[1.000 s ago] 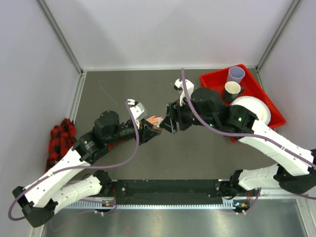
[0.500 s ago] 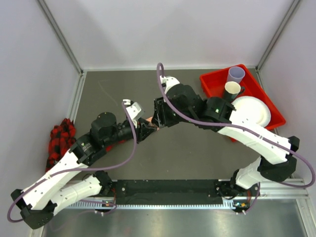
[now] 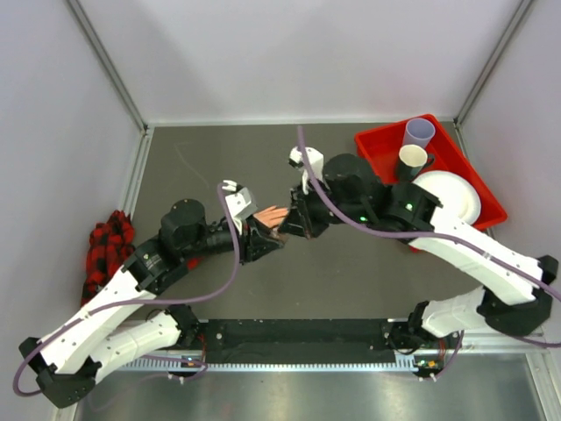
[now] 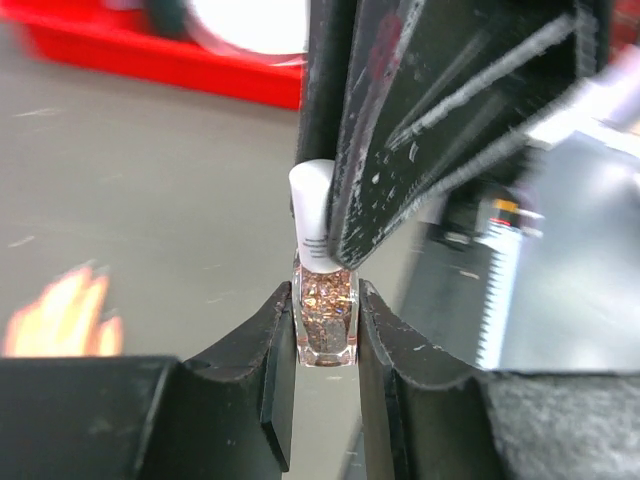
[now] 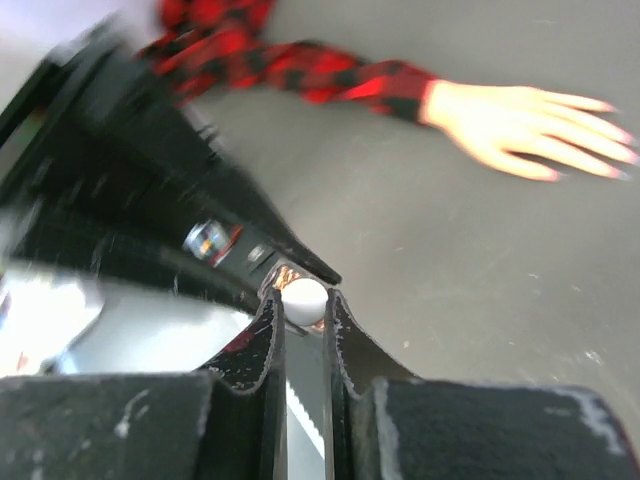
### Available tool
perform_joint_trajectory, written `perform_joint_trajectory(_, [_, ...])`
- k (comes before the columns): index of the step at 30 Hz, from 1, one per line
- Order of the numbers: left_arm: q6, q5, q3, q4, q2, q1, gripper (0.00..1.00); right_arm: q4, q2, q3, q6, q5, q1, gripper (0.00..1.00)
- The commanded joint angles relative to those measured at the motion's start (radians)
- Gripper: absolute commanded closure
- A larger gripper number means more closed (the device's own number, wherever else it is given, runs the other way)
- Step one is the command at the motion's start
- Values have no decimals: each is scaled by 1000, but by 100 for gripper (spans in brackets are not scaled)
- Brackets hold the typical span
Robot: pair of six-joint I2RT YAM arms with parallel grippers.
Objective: Paint the nails
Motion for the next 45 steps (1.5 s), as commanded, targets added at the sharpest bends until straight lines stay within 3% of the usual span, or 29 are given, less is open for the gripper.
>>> perform_joint_trajectory(1, [-115, 477, 12, 221, -28, -8, 100, 164, -135, -149, -195, -375, -50, 100])
perform_joint_trajectory(3, [-217, 649, -5, 408, 8, -6, 100, 244, -196, -202, -273, -515, -50, 100])
perform_joint_trajectory(4, [-366, 788, -16, 490, 27, -8, 100, 273, -210, -254, -282, -630, -50, 100])
perform_joint_trajectory(6, [-520, 865, -51, 755, 71, -8, 100, 307, -231, -276, -324, -720, -48, 100])
perform_joint_trajectory(7, [-563, 893, -51, 775, 82, -8, 100, 314, -231, -289, -331, -781, -48, 100])
perform_joint_trajectory(9, [-503, 867, -30, 714, 91, -8, 100, 324, -239, -298, -345, -801, -50, 100])
perform_joint_trajectory(10, [-398, 850, -14, 577, 91, -8, 100, 324, -245, -304, -351, -794, -50, 100])
perform_joint_trajectory(13, [-229, 746, 44, 362, 96, -6, 100, 289, -251, -295, -364, -730, -50, 100])
perform_joint_trajectory(15, [-156, 590, 73, 255, 88, -6, 100, 267, -259, -286, -359, -667, -50, 100])
perform_joint_trajectory(17, [-76, 464, 87, 151, 84, -8, 100, 232, -265, -263, -329, -520, -50, 97])
perform_joint_trajectory(19, [-15, 254, 101, 90, 85, -8, 100, 206, -262, -229, -295, -326, -50, 80])
perform_joint_trajectory(20, [2, 193, 99, 56, 84, -8, 100, 158, -247, -209, -258, -262, -48, 63])
perform_joint_trajectory(23, [41, -56, 78, 42, 73, -9, 100, 50, -213, -120, -128, -9, -50, 41])
perform_joint_trajectory(26, [64, -196, 63, 29, 65, -8, 100, 18, -190, -72, 10, 145, -48, 36])
perform_joint_trajectory(30, [73, -237, 52, 55, 50, -9, 100, -9, -111, 7, 98, 202, -36, 38])
perform_joint_trajectory(39, [56, -243, 53, 60, 48, -8, 100, -72, 81, 205, 109, 260, 19, 56])
perform_joint_trajectory(45, [45, -247, 49, 66, 35, -8, 100, -46, 103, 175, 115, 222, 21, 57])
